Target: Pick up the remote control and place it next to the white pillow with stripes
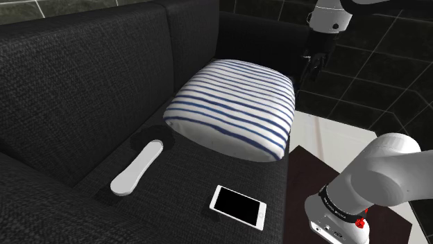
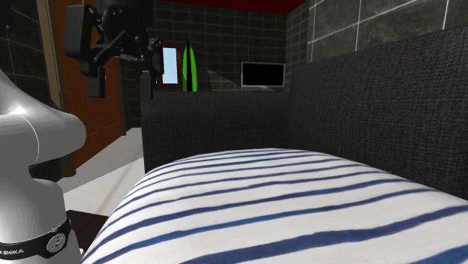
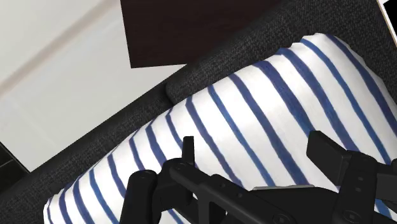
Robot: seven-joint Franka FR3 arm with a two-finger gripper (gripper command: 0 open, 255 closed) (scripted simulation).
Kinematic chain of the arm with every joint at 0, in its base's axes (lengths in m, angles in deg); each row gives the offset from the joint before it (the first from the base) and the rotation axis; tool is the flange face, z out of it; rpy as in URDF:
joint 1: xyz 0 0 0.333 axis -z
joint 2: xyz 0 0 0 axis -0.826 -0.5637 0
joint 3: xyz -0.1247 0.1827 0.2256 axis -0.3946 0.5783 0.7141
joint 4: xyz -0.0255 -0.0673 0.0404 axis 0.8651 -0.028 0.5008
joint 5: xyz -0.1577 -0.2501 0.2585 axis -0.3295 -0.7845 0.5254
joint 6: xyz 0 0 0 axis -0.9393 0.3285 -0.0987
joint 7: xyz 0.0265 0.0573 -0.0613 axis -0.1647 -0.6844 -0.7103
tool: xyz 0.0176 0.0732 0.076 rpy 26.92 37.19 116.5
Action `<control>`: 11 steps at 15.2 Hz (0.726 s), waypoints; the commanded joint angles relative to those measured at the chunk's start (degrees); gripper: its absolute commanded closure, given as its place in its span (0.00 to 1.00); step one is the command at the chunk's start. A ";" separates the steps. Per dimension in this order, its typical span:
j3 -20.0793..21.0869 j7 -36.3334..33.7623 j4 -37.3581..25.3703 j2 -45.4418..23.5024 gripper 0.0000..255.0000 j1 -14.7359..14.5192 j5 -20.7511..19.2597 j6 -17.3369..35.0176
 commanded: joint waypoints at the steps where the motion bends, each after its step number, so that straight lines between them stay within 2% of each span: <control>1: 0.00 0.00 0.00 0.00 0.00 0.00 0.00 0.00; 11: 13.97 -22.40 6.20 0.12 0.00 -1.87 11.49 7.32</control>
